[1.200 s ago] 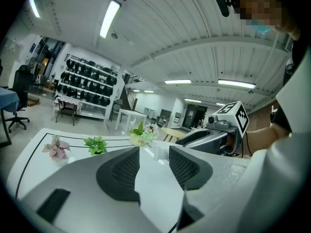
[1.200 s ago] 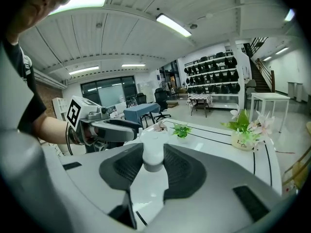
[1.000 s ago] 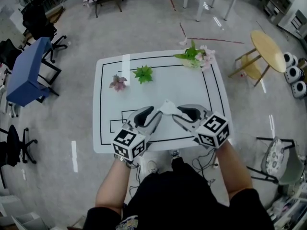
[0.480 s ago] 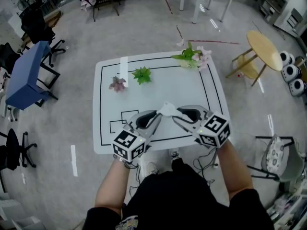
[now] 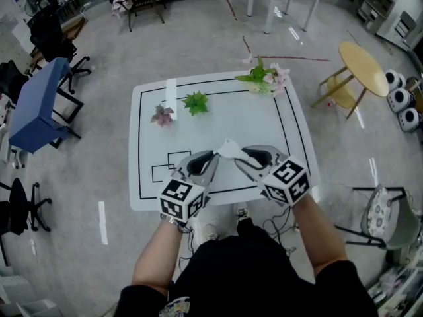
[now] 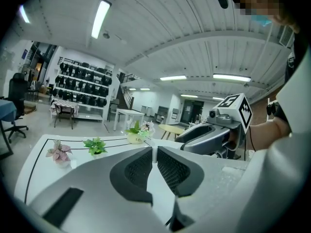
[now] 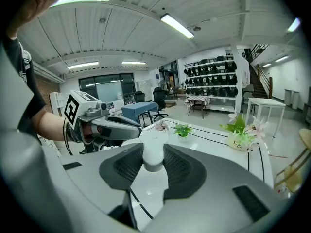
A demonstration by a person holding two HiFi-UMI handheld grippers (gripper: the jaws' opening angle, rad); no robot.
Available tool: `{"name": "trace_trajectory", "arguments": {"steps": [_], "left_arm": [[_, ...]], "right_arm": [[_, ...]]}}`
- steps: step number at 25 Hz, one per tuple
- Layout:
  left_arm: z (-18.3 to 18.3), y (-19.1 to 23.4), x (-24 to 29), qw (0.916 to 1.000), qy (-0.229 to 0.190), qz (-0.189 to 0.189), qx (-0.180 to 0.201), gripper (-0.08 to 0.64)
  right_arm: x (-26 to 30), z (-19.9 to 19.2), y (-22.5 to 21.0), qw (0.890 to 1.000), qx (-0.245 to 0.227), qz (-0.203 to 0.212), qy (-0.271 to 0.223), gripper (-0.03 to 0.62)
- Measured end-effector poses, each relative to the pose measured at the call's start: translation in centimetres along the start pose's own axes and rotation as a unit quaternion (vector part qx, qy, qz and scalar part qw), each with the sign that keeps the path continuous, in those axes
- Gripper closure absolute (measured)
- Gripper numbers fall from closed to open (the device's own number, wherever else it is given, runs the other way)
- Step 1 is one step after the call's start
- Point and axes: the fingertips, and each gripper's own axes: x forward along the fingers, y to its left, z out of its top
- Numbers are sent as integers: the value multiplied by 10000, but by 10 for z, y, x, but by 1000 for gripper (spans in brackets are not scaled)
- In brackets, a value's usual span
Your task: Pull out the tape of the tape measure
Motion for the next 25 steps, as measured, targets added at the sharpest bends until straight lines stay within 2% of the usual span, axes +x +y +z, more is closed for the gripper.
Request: {"name": "trace_trajectory", "arguments": {"steps": [7,16,20,25], "left_arm": [[-5,10,0,9995,74,225,-204,526],[-7,15,1,9990,189,344,-193,526],[-11,26,-3,9984,221,402,-333,526],[-16,37,-3,9971,279,566,-431,526]], "right_arm": [[-2,-10,-14,9991,189,-373,109,465],[-3,-17,-28,9959,296,-811,277,466],[-4,-24,-41,9934,556,-952,326,466],[0,-29,-44,9913,488,-1148,419,466]]}}
